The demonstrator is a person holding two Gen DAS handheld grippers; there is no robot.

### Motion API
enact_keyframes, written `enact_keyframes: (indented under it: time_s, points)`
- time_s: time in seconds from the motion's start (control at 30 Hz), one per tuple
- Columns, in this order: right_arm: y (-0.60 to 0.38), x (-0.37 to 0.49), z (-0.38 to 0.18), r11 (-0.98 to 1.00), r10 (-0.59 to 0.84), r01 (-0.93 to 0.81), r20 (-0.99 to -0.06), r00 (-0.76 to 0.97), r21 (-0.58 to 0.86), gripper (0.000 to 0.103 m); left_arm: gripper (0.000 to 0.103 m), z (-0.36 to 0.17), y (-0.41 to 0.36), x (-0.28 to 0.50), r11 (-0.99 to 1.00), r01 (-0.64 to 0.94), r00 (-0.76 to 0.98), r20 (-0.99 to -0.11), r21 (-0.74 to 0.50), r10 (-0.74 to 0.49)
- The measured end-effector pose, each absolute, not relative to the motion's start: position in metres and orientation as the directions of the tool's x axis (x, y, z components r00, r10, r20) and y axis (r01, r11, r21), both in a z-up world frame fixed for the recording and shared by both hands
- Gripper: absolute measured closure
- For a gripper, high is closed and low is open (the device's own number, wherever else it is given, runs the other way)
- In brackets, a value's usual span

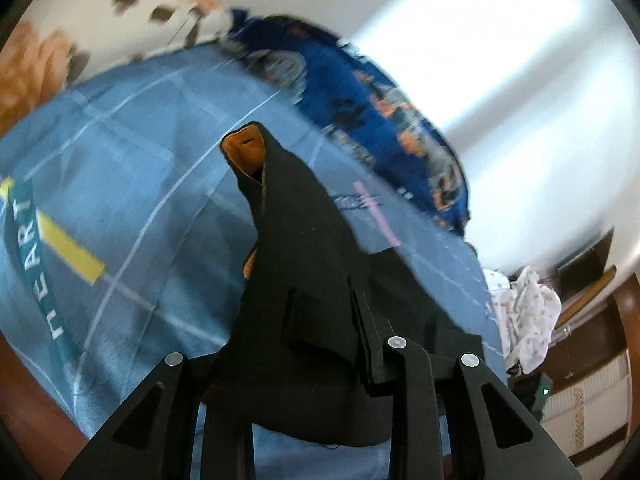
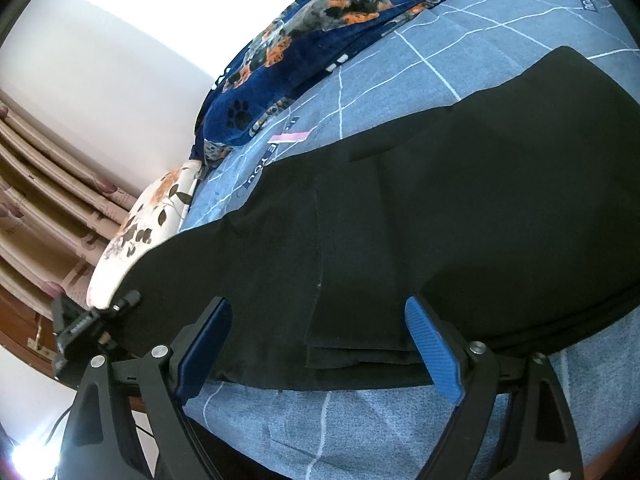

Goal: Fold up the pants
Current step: 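Grasp the waistband with the left tool and lift it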

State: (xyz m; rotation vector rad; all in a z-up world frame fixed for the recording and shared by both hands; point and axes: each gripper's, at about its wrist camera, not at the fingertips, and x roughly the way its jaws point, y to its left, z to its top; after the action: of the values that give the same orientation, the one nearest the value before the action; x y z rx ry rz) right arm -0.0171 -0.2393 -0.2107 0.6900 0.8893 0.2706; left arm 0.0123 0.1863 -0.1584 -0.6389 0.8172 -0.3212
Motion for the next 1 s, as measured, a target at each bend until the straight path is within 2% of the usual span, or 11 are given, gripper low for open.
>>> enact_keyframes:
  time_s: [0.27, 0.77, 1.0]
  points:
    - [-0.251, -0.013, -0.211, 0.677, 0.539, 0.093, -0.578, 0.612, 0.73, 0.017, 0.075, -0.124, 0.157, 0.008, 0.817, 0.116, 0.692, -0.544, -0.565, -0.475]
    - [-0.264, -0.01, -0.214, 0.611, 0.57, 0.143, -0.558, 0.603, 0.779, 0.017, 0.075, -0.084, 0.114, -0.002, 0.865, 0.235, 0.726, -0.512, -0.443, -0.459]
    - [-0.275, -0.009, -0.212, 0.585, 0.571, 0.171, -0.552, 0.608, 0.793, 0.016, 0.075, -0.068, 0.095, -0.001, 0.863, 0.278, 0.729, -0.492, -0.422, -0.476]
